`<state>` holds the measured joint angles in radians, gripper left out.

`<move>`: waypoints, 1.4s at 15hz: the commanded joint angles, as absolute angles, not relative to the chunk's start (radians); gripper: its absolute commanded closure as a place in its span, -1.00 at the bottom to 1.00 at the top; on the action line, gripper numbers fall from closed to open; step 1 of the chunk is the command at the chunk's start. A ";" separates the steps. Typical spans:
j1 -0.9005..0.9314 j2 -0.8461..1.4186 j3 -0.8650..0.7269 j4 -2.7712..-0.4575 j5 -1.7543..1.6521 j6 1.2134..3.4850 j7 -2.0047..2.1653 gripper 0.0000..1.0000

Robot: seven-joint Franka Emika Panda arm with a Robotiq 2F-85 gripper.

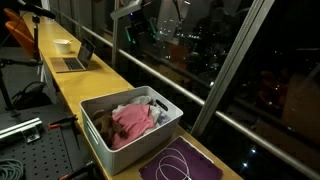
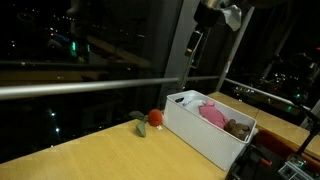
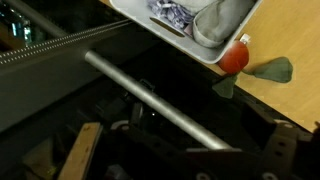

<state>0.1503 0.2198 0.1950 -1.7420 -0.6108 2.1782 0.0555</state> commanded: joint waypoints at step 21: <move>0.281 0.886 0.104 -1.214 -0.488 2.132 -0.423 -1.00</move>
<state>0.2542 0.8254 0.1338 -1.2752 -0.4882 2.1504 -0.3895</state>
